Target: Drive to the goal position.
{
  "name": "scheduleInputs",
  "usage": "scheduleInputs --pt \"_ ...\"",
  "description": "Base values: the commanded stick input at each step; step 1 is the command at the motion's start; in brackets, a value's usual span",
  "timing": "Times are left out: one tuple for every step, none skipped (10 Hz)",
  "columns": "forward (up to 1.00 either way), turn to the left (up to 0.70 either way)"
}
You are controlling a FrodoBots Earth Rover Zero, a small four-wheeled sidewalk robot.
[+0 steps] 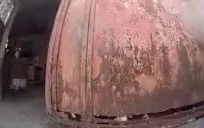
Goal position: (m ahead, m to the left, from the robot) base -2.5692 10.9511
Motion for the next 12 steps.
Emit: scheduleInputs --pt "0.05 0.00" --pt "0.05 0.00" --pt "0.06 0.00" --pt "0.06 0.00" --pt "0.06 0.00" --pt "0.06 0.00" --pt "0.05 0.00" --pt "0.06 0.00" --pt "0.05 0.00" --pt "0.06 0.00" --pt "0.05 0.00" --pt "0.05 0.00"
